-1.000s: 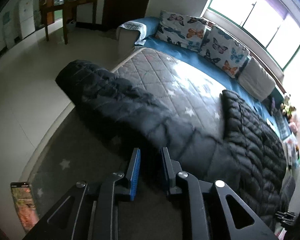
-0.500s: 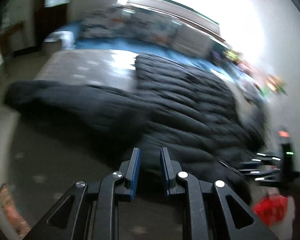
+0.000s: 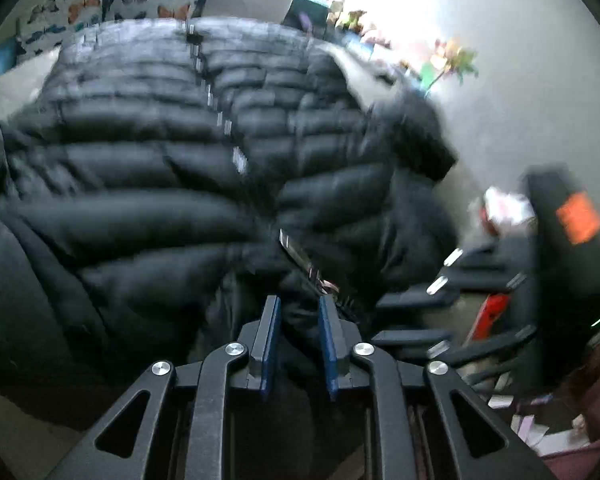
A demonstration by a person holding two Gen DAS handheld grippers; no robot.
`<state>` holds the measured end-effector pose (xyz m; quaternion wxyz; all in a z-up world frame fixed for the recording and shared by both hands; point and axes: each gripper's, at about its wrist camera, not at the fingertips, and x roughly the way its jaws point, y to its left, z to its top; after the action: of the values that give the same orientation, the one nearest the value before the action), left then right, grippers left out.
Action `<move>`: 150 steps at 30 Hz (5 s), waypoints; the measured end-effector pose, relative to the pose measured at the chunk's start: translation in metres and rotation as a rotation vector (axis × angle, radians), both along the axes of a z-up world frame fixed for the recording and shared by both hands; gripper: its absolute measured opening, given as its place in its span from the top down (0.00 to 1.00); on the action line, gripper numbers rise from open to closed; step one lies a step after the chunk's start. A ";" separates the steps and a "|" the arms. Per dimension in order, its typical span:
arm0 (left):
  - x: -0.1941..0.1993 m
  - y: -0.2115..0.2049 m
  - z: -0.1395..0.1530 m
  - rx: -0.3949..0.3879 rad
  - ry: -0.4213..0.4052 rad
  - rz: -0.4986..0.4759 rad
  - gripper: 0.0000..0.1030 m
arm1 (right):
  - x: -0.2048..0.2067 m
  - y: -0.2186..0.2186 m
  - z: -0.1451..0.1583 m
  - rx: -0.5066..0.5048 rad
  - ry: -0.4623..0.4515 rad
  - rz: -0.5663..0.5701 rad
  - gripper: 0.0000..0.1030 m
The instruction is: Fold large clothes
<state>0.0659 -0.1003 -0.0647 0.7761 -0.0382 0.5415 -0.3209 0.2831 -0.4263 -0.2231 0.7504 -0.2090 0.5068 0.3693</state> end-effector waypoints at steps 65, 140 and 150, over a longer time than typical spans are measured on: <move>0.052 0.001 0.021 0.023 0.071 0.041 0.78 | 0.222 -0.451 -0.022 1.033 0.137 -1.248 0.86; 0.029 0.168 0.091 -0.221 -0.133 0.476 0.93 | 0.109 -0.103 0.080 0.242 -0.211 -0.485 0.65; 0.132 0.118 0.016 -0.099 0.065 0.485 0.93 | 0.138 -0.102 0.041 0.218 -0.134 -0.554 0.64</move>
<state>0.1974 0.0178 -0.0487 0.8097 -0.2153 0.5248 -0.1502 0.4209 -0.5287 -0.1820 0.8723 -0.0048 0.4513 0.1881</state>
